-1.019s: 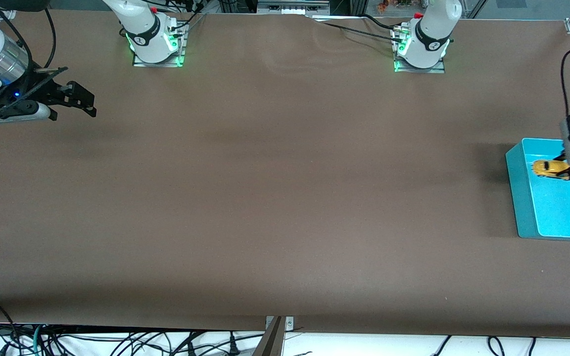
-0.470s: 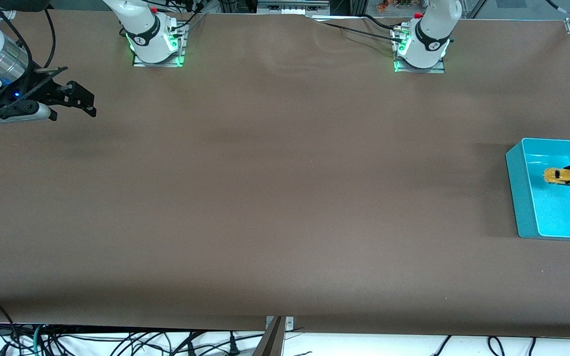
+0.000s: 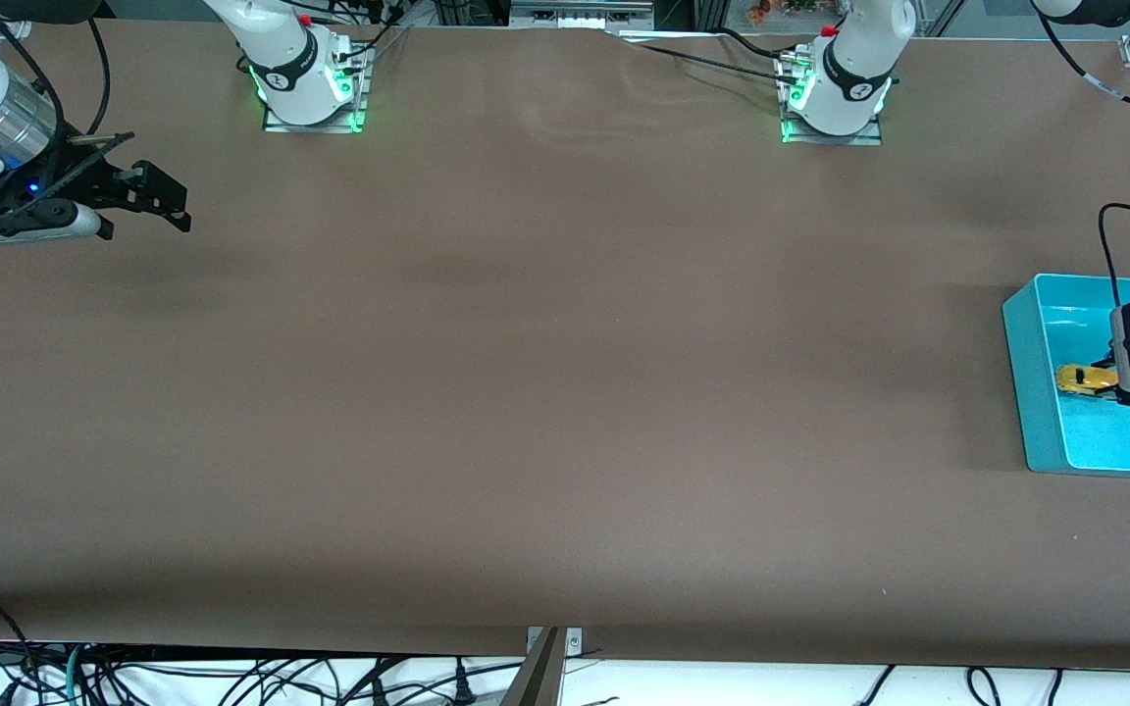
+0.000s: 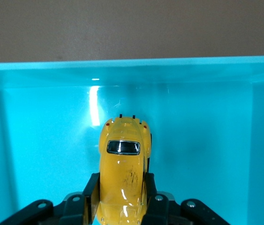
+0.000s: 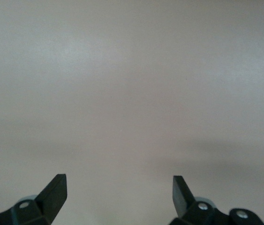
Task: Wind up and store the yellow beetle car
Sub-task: 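Lower the held car into the cyan bin with the left gripper, then open the left gripper to release the car in the bin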
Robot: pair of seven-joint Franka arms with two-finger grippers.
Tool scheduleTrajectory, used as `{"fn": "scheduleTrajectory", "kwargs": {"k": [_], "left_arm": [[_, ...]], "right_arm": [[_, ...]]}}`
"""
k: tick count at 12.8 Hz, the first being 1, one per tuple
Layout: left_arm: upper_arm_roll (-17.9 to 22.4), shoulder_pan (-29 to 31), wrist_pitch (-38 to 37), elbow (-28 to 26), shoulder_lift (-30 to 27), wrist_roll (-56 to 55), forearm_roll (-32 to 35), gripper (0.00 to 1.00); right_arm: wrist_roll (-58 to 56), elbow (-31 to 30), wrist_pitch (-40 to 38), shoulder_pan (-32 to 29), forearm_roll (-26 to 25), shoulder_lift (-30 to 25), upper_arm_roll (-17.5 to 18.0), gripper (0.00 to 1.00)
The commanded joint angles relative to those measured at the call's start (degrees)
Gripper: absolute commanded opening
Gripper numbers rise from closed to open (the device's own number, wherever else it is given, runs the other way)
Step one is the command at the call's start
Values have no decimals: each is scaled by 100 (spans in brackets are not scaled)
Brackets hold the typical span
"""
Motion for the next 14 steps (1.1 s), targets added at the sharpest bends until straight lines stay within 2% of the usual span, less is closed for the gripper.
{"fn": "scheduleTrajectory", "kwargs": {"k": [1,3,4,7,8,11,14], "left_arm": [[-39,97,35,190,212,211,-212,32],[-39,123,88,182,257,211,-299,36],[-39,123,88,173,257,211,-300,44],[-48,114,53,182,248,211,-300,83],[-57,114,1,190,213,194,-300,100],[-66,-17,-428,208,-172,-269,-379,100],[-75,-350,-1070,217,-638,-1551,-344,100]], "right_arm": [[-118,59,-103,-4,96,-12,-16,100],[-118,59,-94,-4,96,-12,-16,100],[-118,59,-94,-4,96,-12,-16,100],[-118,59,-94,-4,96,-12,-16,100],[-118,59,-94,-4,96,-12,-16,100],[-118,59,-94,-4,96,-12,-16,100],[-118,50,-94,-4,96,-12,-16,100]]}}
